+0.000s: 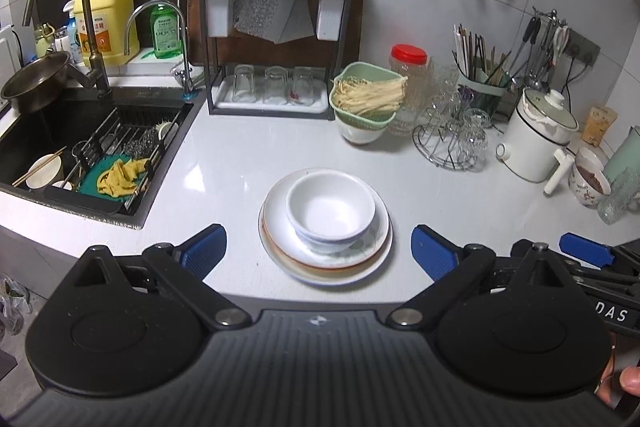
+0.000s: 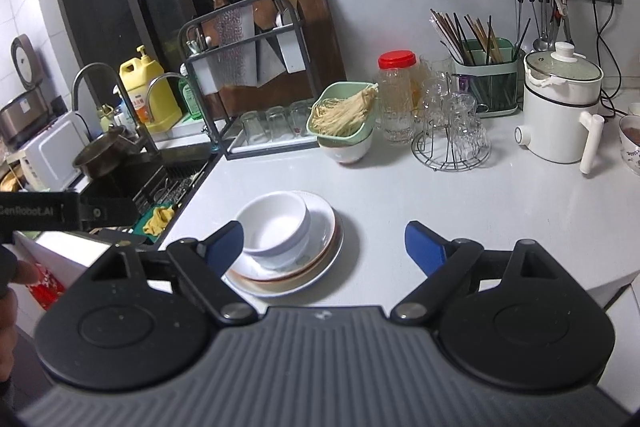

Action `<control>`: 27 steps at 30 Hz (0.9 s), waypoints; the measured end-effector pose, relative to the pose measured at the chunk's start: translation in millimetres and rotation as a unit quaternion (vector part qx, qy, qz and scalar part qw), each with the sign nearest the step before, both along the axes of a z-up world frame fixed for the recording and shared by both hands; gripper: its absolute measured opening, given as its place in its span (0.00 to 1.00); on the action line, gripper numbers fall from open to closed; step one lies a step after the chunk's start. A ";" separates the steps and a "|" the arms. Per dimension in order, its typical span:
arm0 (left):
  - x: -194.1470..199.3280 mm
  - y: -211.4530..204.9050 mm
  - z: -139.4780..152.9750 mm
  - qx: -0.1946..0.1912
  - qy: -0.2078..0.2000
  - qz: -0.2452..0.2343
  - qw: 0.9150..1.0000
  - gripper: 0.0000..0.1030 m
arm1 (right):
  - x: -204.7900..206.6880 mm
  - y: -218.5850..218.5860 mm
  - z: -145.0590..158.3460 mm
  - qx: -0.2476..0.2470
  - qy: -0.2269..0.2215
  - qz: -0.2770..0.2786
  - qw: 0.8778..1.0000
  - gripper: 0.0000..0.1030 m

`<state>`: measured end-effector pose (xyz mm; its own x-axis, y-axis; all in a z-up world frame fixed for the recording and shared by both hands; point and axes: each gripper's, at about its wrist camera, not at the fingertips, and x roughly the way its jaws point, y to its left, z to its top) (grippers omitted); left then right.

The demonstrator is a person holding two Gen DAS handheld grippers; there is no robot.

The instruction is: Organize plates and bowls

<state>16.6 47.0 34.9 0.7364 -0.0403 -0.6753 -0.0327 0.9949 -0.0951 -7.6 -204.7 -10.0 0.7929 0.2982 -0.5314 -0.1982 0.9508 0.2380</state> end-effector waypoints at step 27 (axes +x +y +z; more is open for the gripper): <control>-49.5 18.1 -7.2 0.002 0.012 -0.031 0.999 0.97 | -53.8 27.0 -0.9 -0.006 -0.005 -0.023 1.000 0.86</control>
